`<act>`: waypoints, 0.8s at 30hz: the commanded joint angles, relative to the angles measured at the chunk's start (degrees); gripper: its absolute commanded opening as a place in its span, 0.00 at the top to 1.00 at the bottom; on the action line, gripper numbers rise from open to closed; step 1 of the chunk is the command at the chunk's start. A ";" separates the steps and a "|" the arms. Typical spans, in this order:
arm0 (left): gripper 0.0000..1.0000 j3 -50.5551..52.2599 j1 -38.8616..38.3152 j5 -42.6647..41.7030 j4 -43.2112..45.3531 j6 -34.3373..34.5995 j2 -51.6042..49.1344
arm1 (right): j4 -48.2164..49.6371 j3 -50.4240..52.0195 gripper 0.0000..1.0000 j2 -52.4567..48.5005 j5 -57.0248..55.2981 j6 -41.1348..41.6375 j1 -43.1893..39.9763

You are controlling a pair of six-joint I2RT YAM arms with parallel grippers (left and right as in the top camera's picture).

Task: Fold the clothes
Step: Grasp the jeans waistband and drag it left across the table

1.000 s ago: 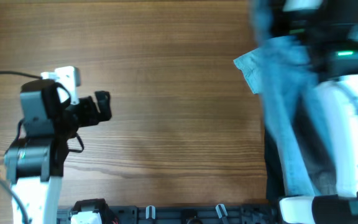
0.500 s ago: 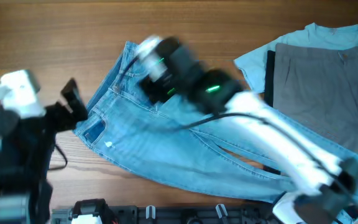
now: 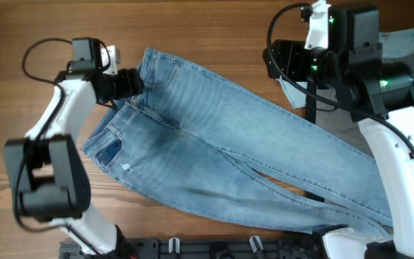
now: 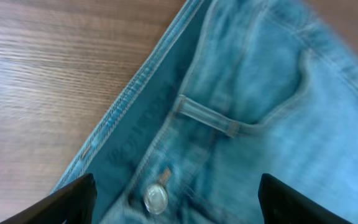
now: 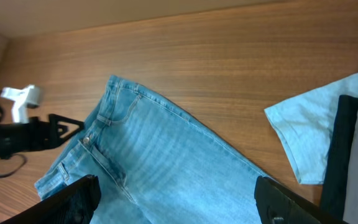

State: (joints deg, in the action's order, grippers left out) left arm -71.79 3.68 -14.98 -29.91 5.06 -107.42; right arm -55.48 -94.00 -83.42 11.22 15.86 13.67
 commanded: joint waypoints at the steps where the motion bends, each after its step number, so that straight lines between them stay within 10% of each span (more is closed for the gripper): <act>1: 0.31 0.04 -0.96 -0.98 1.70 -8.68 -4.79 | -0.22 -0.11 0.15 -1.64 0.85 0.83 -0.04; 6: 0.55 0.24 -1.01 -0.42 1.42 -12.35 -7.74 | -0.85 -0.11 0.15 -3.45 0.87 0.83 -0.04; 9: 0.96 0.26 -0.92 -0.39 0.07 -12.33 -7.72 | -0.87 -0.11 0.15 -4.02 0.85 0.85 -0.04; 24: 0.96 -5.64 21.99 7.32 -1.86 5.57 -5.27 | -0.85 -0.11 0.14 -4.35 -1.11 0.79 -0.04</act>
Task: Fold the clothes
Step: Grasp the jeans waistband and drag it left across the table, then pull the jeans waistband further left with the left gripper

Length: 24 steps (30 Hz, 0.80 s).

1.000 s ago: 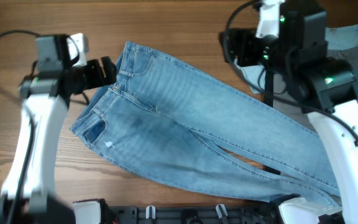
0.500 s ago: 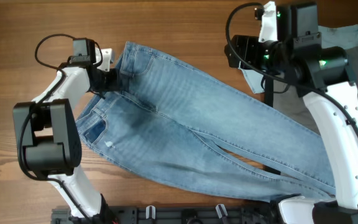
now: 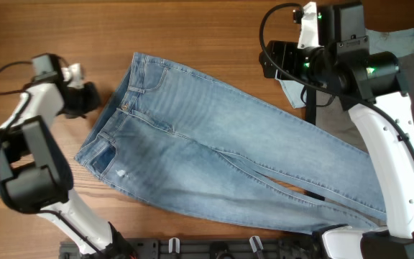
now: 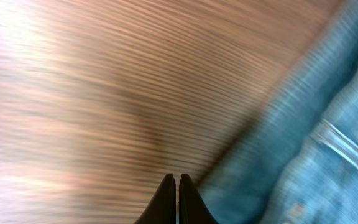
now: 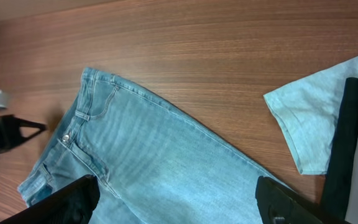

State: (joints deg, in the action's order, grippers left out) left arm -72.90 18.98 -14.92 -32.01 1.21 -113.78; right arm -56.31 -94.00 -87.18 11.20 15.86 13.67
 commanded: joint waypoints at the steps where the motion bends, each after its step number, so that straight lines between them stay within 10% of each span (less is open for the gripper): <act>1: 0.96 -5.73 10.47 8.63 0.31 11.56 1.11 | -0.22 -0.11 0.14 -0.63 -1.09 0.74 -0.04; 7: 0.85 -7.28 15.69 -28.68 -2.03 -4.09 1.29 | -0.37 -0.11 0.14 -1.95 -1.05 0.79 -0.04; 12: 0.49 -7.23 2.54 -22.21 -13.62 -19.45 1.25 | -0.59 -0.11 0.13 -2.03 -1.05 0.81 -0.04; 16: 0.44 -6.16 -6.03 -7.10 -15.19 -19.43 0.94 | -1.57 -0.11 0.14 -2.03 -1.05 0.81 -0.04; 24: 0.42 -4.66 -8.15 -3.41 -13.62 -18.80 0.07 | -2.73 -0.11 0.13 -2.03 -1.07 0.70 -0.04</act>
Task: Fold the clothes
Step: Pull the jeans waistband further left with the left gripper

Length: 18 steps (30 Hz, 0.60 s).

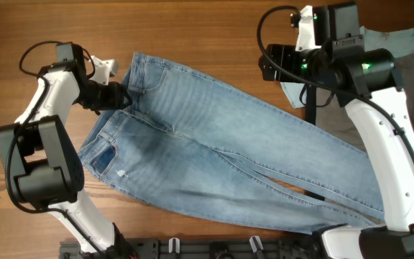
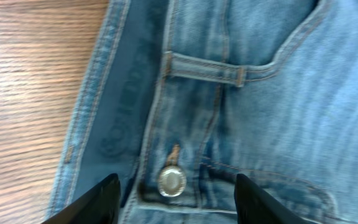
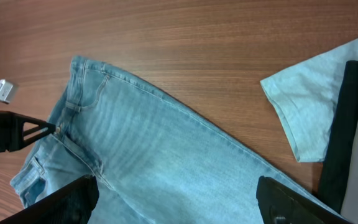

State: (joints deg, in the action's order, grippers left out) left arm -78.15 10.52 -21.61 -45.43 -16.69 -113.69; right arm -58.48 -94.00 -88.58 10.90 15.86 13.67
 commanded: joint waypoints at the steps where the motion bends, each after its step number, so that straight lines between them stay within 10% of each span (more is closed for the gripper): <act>1: 0.42 0.59 0.28 3.17 -0.57 -0.87 -0.22 | -0.92 -0.11 0.13 -0.63 -0.76 0.72 -0.04; 18: 0.73 2.19 -0.68 0.22 1.53 -0.20 -4.52 | -2.71 -0.11 0.14 -0.63 -0.76 0.68 -0.04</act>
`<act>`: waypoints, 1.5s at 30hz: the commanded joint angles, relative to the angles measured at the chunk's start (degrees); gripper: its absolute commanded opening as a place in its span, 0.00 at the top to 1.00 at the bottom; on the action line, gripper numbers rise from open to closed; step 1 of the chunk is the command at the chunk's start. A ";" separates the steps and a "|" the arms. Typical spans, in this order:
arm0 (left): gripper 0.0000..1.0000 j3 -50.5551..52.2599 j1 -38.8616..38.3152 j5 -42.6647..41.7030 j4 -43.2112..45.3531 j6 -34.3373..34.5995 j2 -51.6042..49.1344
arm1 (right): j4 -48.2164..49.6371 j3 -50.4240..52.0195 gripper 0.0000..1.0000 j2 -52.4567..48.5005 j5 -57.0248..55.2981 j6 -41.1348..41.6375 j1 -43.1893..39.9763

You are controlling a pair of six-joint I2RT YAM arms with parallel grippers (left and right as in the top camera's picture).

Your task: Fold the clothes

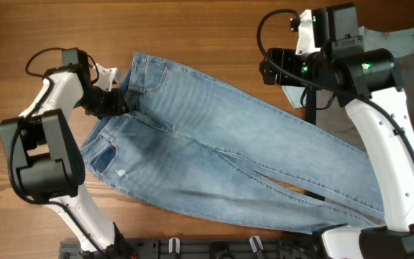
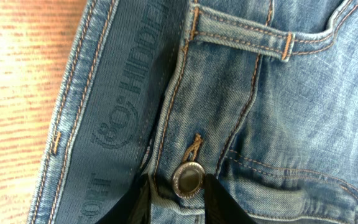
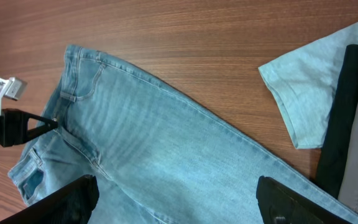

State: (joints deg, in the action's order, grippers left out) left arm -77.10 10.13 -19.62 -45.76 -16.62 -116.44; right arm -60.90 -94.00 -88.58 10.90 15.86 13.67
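Note:
Light blue jeans (image 1: 221,144) lie flat and slantwise on the wooden table, waistband at the upper left, legs running to the lower right. My left gripper (image 1: 113,103) is at the waistband. In the left wrist view its fingers (image 2: 140,202) pinch the front waistband either side of the metal button (image 2: 189,180), so it is shut on the denim. My right gripper (image 3: 176,186) hangs high over the jeans' thigh area, wide open and holding nothing; in the overhead view the right gripper (image 1: 277,63) is above the upper leg edge.
A pale blue T-shirt (image 3: 303,93) lies at the right, with a black garment (image 3: 344,118) and a grey garment on top of it. A dark rail (image 1: 214,248) runs along the table's front edge.
The left gripper's fingers stood wide apart over the button; now they have dropped onto the waistband and closed round the button tab. The right arm and jeans have barely shifted.
First the left gripper hovered open over the waistband button. Then it was shut over bare wood left of the jeans, whose waistband had shifted left. Then it was open above the button again, and now it grips there. The right gripper stayed open and high throughout.

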 commanded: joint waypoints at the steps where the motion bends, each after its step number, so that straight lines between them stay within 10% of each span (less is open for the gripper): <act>1: 0.75 1.14 -0.28 -1.77 2.08 -0.20 -1.75 | -0.28 -0.11 0.14 -0.63 -0.76 0.68 -0.04; 3: 0.96 1.14 -0.28 -1.77 1.75 1.62 -1.75 | -0.28 -0.11 0.14 -0.63 -0.76 0.68 -0.04; 8: 0.96 -0.61 2.05 3.48 0.26 12.94 1.01 | -0.35 -0.11 0.14 -0.63 -0.79 0.63 -0.04; 17: 0.96 -2.84 28.50 15.87 2.84 31.71 8.85 | -0.28 -0.11 0.13 -0.63 -1.49 0.66 -0.04; 22: 0.87 -2.84 39.06 -3.52 6.14 27.08 8.87 | 0.42 -0.11 0.09 -0.63 -3.04 0.66 -0.04; 27: 0.71 -2.84 33.22 -6.29 4.28 15.04 9.64 | 0.17 -0.11 0.19 -2.91 -4.02 0.85 -0.04; 31: 0.96 -2.56 19.08 -6.51 0.59 4.85 9.68 | 0.28 -0.11 0.21 -3.85 -4.04 0.90 -0.04; 34: 0.96 -2.19 7.08 -5.16 1.16 -3.06 8.15 | 0.35 -0.11 0.21 -3.85 -4.04 1.11 -0.04; 39: 0.96 -2.19 -7.23 1.44 5.79 -4.44 -0.39 | 0.26 -0.11 0.15 -3.85 -4.07 1.22 -0.04; 45: 0.96 -2.19 -7.37 11.34 8.33 1.09 -8.66 | 0.31 -0.07 0.15 -4.04 -4.07 1.05 -0.04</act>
State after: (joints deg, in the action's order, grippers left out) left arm -79.90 1.23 -18.48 -38.02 -18.20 -120.11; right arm -60.82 -94.00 -91.98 7.60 16.69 13.67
